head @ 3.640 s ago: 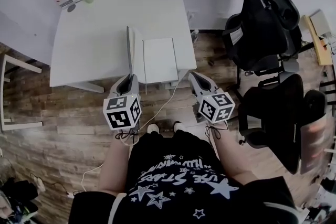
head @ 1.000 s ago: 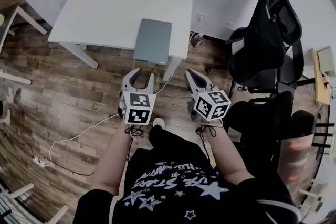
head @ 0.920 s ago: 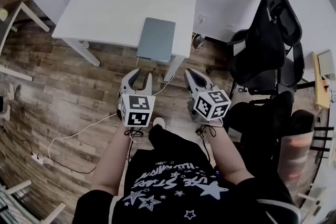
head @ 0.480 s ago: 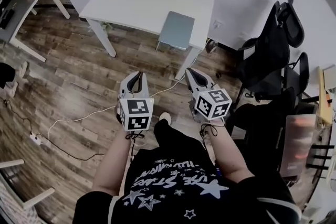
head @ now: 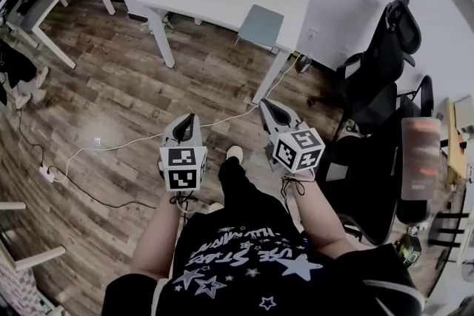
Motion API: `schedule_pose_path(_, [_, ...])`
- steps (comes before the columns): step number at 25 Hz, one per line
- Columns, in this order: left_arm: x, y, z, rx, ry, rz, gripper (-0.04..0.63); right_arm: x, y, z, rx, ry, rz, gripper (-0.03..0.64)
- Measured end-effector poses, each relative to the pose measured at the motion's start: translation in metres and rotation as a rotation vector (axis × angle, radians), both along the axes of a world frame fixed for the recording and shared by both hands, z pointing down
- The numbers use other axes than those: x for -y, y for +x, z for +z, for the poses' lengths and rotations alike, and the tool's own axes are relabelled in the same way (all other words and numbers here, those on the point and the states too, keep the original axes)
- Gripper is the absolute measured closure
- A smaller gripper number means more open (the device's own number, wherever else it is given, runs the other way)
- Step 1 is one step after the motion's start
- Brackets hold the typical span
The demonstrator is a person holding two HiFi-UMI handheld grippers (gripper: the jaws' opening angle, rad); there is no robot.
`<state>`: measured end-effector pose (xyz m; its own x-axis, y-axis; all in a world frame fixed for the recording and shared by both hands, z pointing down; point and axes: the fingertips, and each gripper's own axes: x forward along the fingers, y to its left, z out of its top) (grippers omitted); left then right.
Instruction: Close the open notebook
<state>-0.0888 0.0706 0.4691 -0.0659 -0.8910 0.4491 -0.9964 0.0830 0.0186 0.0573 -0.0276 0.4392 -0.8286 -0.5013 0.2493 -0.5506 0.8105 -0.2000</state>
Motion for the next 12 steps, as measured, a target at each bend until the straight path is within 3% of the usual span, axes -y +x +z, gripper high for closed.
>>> schedule_pose_path(12, [-0.097, 0.021, 0.025, -0.052, -0.030, -0.042, 0.575, -0.090, 0.028, 0.018, -0.025, -0.026, -0.007, 0.615])
